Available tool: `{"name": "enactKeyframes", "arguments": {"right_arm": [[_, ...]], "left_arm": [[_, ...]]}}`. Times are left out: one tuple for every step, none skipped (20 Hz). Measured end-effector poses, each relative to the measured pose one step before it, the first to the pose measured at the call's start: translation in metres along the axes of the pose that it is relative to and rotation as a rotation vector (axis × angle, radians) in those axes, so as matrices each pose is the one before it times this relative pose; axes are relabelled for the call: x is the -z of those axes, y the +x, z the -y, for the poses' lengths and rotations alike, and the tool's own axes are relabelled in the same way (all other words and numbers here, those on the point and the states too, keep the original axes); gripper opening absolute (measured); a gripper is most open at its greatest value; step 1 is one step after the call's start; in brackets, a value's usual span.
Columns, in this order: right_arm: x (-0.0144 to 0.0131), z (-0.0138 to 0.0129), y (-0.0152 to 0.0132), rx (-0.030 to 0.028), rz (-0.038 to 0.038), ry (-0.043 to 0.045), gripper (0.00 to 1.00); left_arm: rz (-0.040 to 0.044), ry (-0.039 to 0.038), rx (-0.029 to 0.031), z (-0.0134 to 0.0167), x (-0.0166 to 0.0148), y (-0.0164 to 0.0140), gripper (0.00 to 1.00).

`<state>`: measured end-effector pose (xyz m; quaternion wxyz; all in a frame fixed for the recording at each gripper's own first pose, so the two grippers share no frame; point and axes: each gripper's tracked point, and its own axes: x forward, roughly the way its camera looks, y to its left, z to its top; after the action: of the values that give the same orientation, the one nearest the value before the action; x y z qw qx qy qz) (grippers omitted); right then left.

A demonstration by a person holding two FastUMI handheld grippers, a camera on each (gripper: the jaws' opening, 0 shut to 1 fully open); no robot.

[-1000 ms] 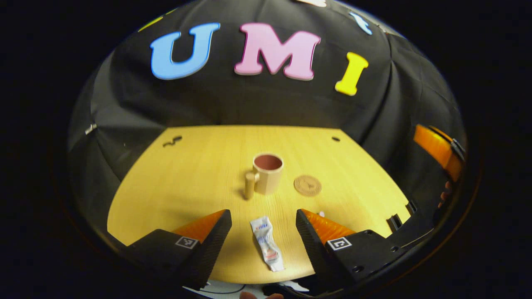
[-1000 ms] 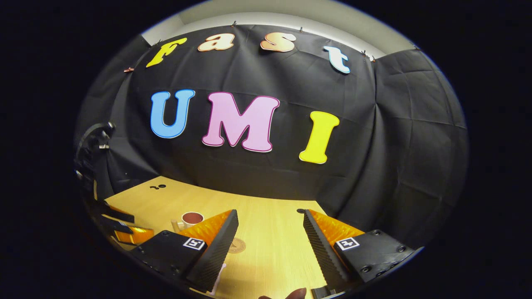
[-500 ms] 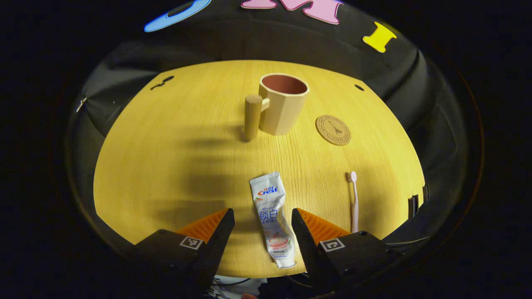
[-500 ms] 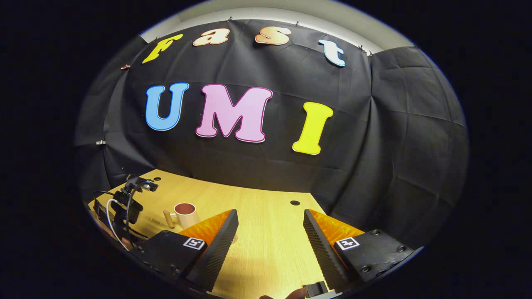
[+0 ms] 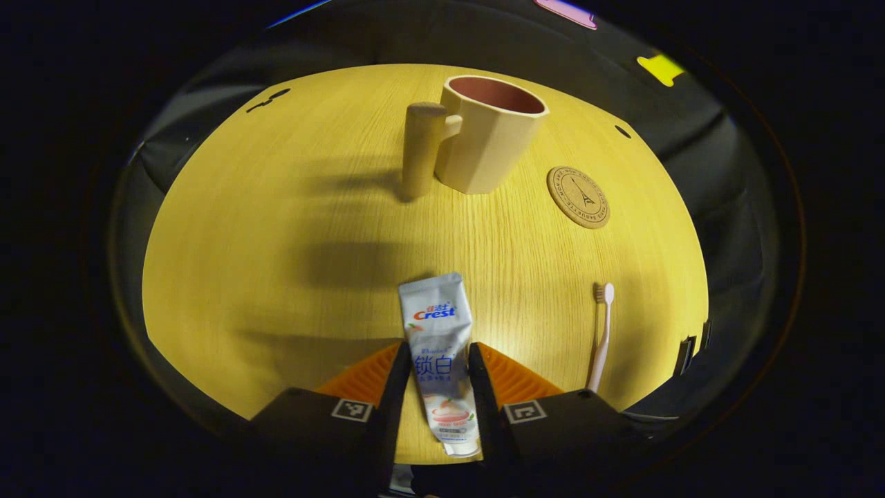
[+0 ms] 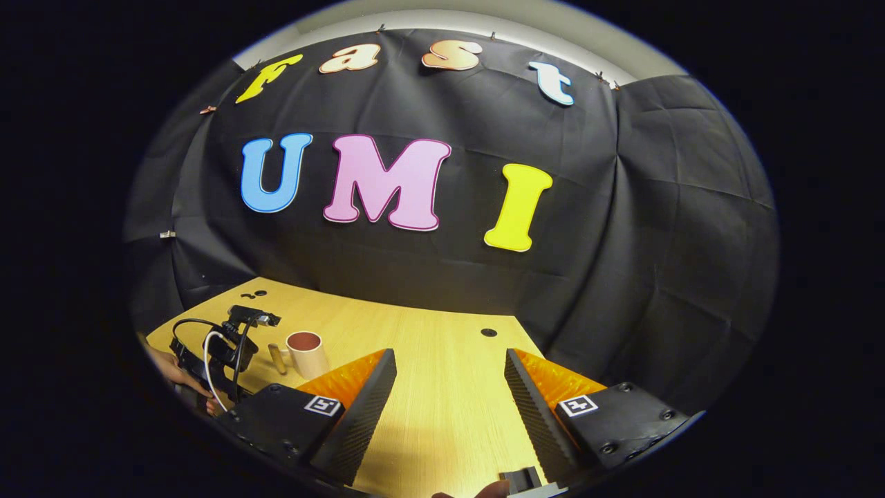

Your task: Put the toothbrush and toothpaste on the desktop into the cup, then pick up the cup and place it on the coaster on the desktop.

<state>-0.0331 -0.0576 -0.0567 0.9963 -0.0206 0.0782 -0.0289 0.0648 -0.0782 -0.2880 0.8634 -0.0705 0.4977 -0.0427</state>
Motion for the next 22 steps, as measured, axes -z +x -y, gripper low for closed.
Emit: {"name": "enactKeyframes", "arguments": {"right_arm": [[0.00185,-0.00205,0.00012,-0.00466,-0.00752,0.00301,0.97],[0.00305,-0.00215,0.00163,-0.00635,-0.01139,0.0045,0.97],[0.00458,-0.00345,0.00099,-0.00832,-0.01925,0.00569,0.97],[0.00646,-0.0036,0.0007,-0.00964,-0.02348,0.00628,0.97],[0.00599,-0.00427,0.00059,-0.01203,-0.02691,0.00763,0.97],[0.007,-0.0047,0.00077,-0.01362,-0.02701,0.00961,0.98],[0.00704,-0.00591,0.00012,-0.01808,-0.03358,0.00955,0.97],[0.00871,-0.00556,0.00195,-0.02012,-0.03631,0.00753,0.97],[0.00846,-0.00688,0.00133,-0.01936,-0.03489,0.00517,0.97],[0.0086,-0.00591,0.00245,-0.01355,-0.03628,0.00124,0.97],[0.0076,-0.00605,0.00204,-0.01201,-0.03335,-0.00025,0.97],[0.00868,-0.00673,0.00236,-0.0165,-0.03485,-0.00136,0.98],[0.00967,-0.00827,0.00438,-0.02292,-0.03616,-0.00005,0.97],[0.01129,-0.00651,0.00314,-0.01619,-0.03676,-0.00356,0.97],[0.00917,-0.00473,0.00423,-0.01176,-0.03434,-0.00422,0.97],[0.00947,-0.00376,0.0073,-0.01389,-0.03851,-0.00388,0.97],[0.01034,-0.00604,0.00607,-0.01667,-0.04001,0.00137,0.97],[0.00921,-0.00595,0.00701,-0.0122,-0.03756,0.0053,0.98],[0.0093,-0.00308,0.00661,-0.00834,-0.03503,0.00646,0.97],[0.00992,-0.00345,0.00825,-0.00564,-0.04005,0.00437,0.97],[0.00998,-0.0027,0.00781,0.0012,-0.03904,-0.00202,0.96],[0.00853,-0.00227,0.00809,0.00057,-0.03441,-0.0096,0.96]], "left_arm": [[-0.01356,0.00554,-0.00294,0.00004,0.00259,-0.00077,0.52],[-0.00972,0.00273,-0.00321,-0.0008,0.00049,0.00162,0.45],[0.00081,0.00322,-0.00306,0.00121,-0.00081,-0.00178,0.33],[-0.0064,0.00921,0.00107,-0.00047,0.0009,0.00108,0.29],[-0.00005,0.00508,0.00575,0.00026,-0.00027,-0.00047,0.28],[0.00253,-0.00293,0.012,0.00076,-0.00073,0.00051,0.27],[0.00586,-0.0094,0.01541,0.00114,0.00061,-0.00083,0.25],[0.00469,-0.01032,0.01553,0.0005,0.00061,-0.00019,0.24],[0.00914,-0.01194,0.01238,-0.00044,0.00151,-0.00117,0.24],[0.01181,-0.00772,0.00441,-0.00088,0.00021,-0.00326,0.23],[0.01998,0.0003,0.00338,-0.00279,0.00053,-0.00628,0.23],[0.02341,0.00834,0.00107,-0.0049,-0.00201,-0.01107,0.23],[0.02352,0.00891,0.00053,-0.00193,-0.00211,-0.00745,0.23],[0.02611,0.00801,0.00136,-0.00243,-0.00232,-0.0081,0.23],[0.0258,0.00607,0.00343,-0.00209,-0.00294,-0.00874,0.23],[0.02497,0.00448,0.0039,-0.00295,-0.00285,-0.00971,0.23],[0.02317,0.00319,0.00508,-0.00238,-0.00295,-0.00986,0.23],[0.0202,0.00082,0.00518,-0.00231,-0.00165,-0.00905,0.23],[0.0202,0.00134,0.00781,-0.00153,-0.00307,-0.00938,0.23],[0.01861,0.00185,0.00742,-0.00212,-0.0023,-0.00886,0.23],[0.01723,0.00248,0.00503,-0.0015,-0.00255,-0.0084,0.23],[0.01919,0.00412,0.0047,-0.00158,-0.00331,-0.00708,0.23]]}}
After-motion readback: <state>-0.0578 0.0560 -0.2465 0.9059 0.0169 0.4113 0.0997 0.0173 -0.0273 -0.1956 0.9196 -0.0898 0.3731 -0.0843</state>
